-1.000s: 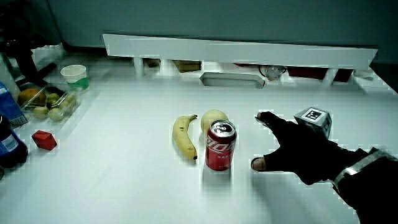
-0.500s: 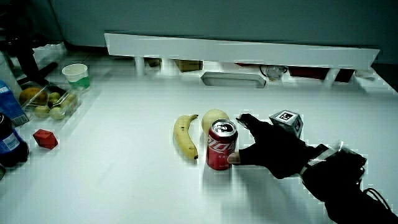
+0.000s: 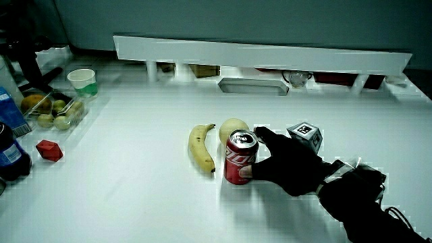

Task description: Pick cola

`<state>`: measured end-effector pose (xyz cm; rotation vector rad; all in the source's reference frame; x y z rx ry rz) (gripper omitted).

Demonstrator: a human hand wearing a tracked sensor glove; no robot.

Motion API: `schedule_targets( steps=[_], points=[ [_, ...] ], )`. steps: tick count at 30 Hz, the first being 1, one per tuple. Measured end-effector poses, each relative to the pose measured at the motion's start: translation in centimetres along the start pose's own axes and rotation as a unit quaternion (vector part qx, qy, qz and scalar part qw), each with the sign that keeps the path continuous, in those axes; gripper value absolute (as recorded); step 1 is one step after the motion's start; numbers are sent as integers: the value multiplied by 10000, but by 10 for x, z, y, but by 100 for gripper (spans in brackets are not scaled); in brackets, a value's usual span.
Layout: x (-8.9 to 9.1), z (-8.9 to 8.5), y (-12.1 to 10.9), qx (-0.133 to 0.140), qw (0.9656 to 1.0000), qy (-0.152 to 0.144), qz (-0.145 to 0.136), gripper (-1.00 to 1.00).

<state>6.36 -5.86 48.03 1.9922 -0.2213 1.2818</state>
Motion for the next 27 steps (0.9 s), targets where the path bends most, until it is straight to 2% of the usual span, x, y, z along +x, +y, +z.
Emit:
schedule_targets(
  steps=[3, 10, 12, 13, 14, 15, 18, 19, 22, 25, 26, 27],
  points=[
    [1, 2, -3, 264, 9994, 145, 152, 17],
    [1, 2, -5, 607, 9973, 239, 328, 48],
    [3, 2, -5, 636, 9967, 336, 377, 57],
    [7, 1, -3, 289, 9975, 523, 381, 61],
    [7, 0, -5, 695, 9958, 391, 458, 65],
    [10, 0, -3, 336, 9962, 642, 488, 70],
    [10, -2, -3, 423, 9945, 704, 643, 83],
    [9, -2, -3, 391, 9952, 678, 584, 87],
    [8, -3, -5, 506, 9946, 621, 653, 100],
    [5, -1, -8, 560, 9944, 620, 654, 100],
    [6, -1, -7, 555, 9941, 556, 741, 100],
    [4, 0, -9, 545, 9937, 637, 740, 100]
  ],
)
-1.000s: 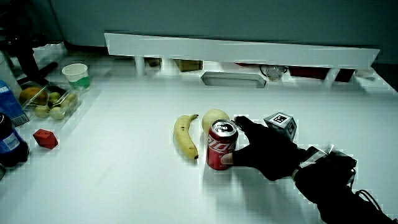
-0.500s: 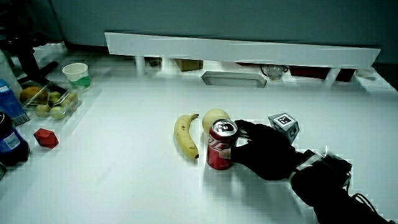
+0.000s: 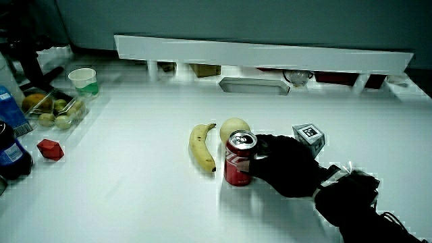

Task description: Pick cola

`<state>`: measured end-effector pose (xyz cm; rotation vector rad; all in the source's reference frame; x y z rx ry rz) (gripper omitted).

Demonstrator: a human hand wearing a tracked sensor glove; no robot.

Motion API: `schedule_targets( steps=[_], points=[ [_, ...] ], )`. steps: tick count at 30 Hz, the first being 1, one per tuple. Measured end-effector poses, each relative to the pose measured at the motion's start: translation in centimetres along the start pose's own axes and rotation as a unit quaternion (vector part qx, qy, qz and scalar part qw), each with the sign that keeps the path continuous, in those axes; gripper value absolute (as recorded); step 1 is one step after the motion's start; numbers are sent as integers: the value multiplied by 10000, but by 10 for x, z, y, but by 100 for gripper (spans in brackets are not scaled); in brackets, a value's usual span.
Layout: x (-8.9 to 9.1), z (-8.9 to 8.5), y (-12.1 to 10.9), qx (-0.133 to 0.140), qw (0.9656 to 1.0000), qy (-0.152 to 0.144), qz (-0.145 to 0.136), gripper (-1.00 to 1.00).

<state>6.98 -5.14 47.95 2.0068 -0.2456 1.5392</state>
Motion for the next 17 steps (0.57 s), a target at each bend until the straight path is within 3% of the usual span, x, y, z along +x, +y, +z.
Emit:
schedule_targets(
  steps=[9, 11, 14, 15, 16, 17],
  points=[
    [-21, 16, -15, 106, 9993, -11, 345, 100],
    [-26, 22, -21, 136, 9994, -17, 312, 100],
    [-35, 31, -32, 128, 9984, 321, 443, 100],
    [-37, 37, -37, 246, 9987, 81, 444, 100],
    [-39, 38, -40, 147, 9965, 673, 470, 100],
    [-35, 43, -42, 219, 9954, 687, 633, 100]
  ],
)
